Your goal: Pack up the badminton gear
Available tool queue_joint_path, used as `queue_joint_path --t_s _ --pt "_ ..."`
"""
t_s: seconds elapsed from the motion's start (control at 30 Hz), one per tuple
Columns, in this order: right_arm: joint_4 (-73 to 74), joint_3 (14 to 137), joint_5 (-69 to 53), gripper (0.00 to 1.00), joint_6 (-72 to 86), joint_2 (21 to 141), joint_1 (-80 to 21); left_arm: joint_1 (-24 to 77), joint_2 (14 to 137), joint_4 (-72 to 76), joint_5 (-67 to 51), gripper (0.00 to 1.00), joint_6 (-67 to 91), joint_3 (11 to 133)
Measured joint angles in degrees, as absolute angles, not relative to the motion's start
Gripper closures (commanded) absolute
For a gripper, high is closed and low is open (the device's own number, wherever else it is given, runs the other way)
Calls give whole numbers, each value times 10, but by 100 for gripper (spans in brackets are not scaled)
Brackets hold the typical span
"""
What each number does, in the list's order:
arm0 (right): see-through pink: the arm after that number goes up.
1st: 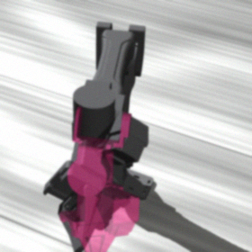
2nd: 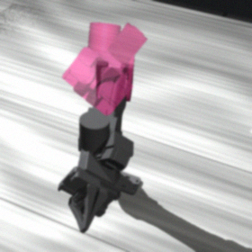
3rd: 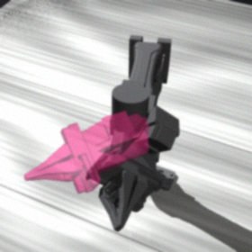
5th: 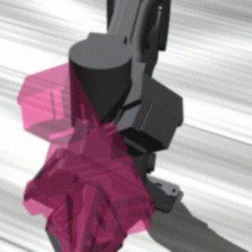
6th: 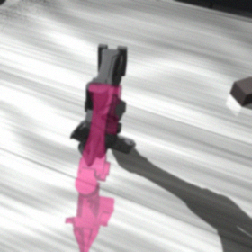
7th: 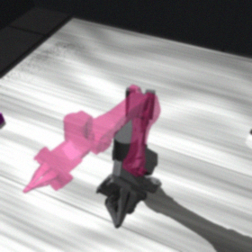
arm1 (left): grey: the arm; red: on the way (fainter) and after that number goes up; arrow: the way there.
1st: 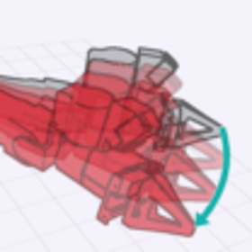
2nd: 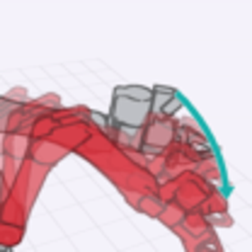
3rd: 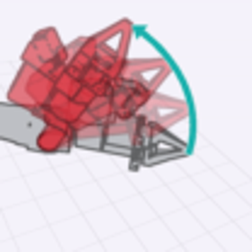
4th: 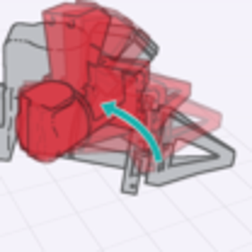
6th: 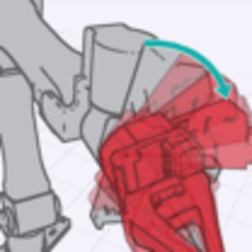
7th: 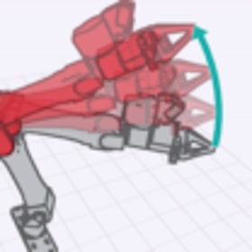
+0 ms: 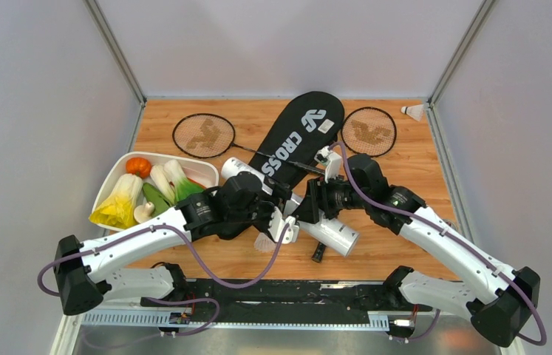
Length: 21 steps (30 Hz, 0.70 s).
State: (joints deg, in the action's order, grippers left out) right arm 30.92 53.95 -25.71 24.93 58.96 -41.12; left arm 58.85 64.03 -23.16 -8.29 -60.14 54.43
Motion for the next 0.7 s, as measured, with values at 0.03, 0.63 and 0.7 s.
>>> queue_joint_path --t_s 0.03,0.63,0.7 --pt "309 540 -258 53 249 590 -413 588 644 -232 -83 14 -601 544" --pt "298 571 -182 0 246 544 -418 589 635 -216 -53 56 -481 516" --pt "293 585 -151 0 248 519 -418 588 620 -213 -37 56 -449 509"
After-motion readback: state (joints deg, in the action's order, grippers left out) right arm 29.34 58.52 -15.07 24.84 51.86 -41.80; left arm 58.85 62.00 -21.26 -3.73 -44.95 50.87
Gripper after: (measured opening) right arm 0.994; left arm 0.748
